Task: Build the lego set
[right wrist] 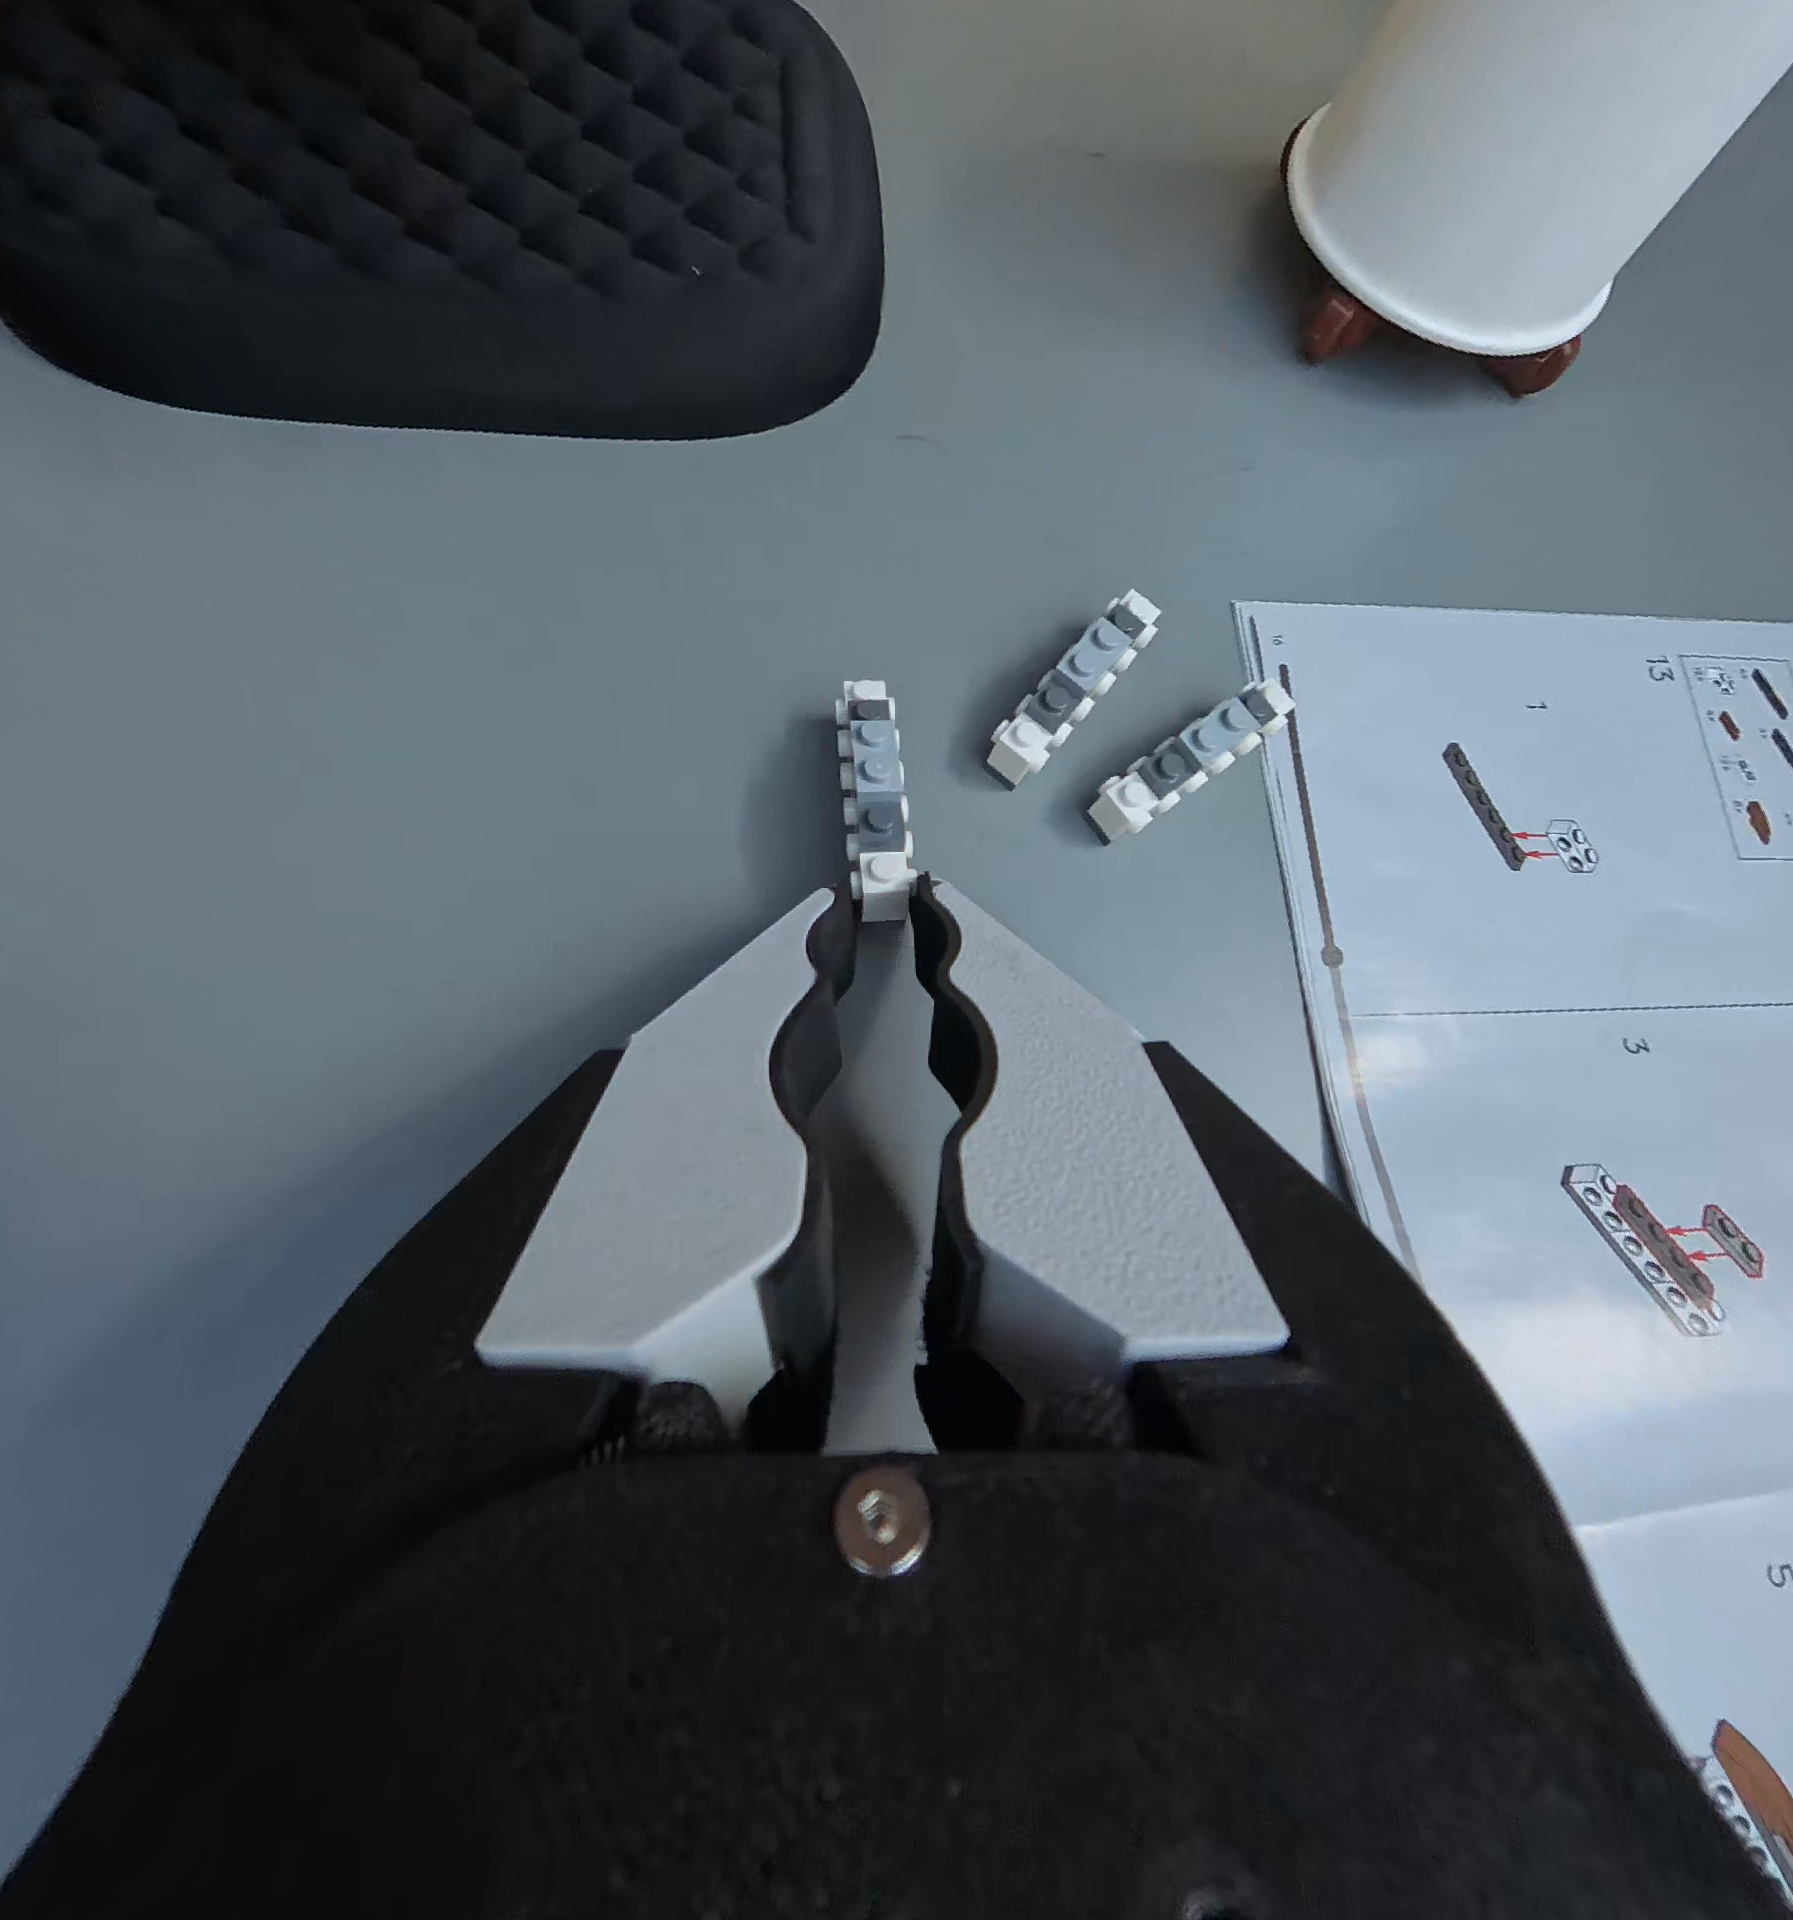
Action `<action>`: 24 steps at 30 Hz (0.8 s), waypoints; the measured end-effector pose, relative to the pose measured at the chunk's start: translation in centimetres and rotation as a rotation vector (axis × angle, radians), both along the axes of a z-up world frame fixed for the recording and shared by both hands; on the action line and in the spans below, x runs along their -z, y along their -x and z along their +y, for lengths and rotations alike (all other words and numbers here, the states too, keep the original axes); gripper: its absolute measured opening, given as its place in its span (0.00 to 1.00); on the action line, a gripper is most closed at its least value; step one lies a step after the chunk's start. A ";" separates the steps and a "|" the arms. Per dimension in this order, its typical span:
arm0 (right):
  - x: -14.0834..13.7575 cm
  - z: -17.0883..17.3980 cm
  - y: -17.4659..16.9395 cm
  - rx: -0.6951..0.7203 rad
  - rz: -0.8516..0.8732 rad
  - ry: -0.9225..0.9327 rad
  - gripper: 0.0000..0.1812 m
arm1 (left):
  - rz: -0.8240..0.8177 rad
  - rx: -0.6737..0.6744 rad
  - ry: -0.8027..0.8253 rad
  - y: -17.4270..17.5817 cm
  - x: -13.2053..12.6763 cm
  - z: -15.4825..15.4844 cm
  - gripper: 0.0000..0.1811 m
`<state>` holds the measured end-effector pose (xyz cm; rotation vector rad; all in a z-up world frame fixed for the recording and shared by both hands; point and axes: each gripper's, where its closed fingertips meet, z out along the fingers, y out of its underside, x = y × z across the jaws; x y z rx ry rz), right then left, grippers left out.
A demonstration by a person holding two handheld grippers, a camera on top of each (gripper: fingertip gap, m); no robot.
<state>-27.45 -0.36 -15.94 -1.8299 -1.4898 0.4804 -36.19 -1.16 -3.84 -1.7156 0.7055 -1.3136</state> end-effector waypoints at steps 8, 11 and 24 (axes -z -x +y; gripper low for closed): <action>-1.6 0.6 -1.4 0.021 0.038 -0.044 0.05 | -0.009 -0.009 0.008 0.6 0.1 -0.2 0.09; -1.3 0.4 -1.4 0.014 0.062 -0.007 0.05 | -0.018 -0.004 0.016 0.6 0.1 0.0 0.09; -0.9 0.9 -1.4 0.069 0.124 -0.028 0.15 | 0.002 -0.083 -0.016 3.8 -0.5 0.5 0.08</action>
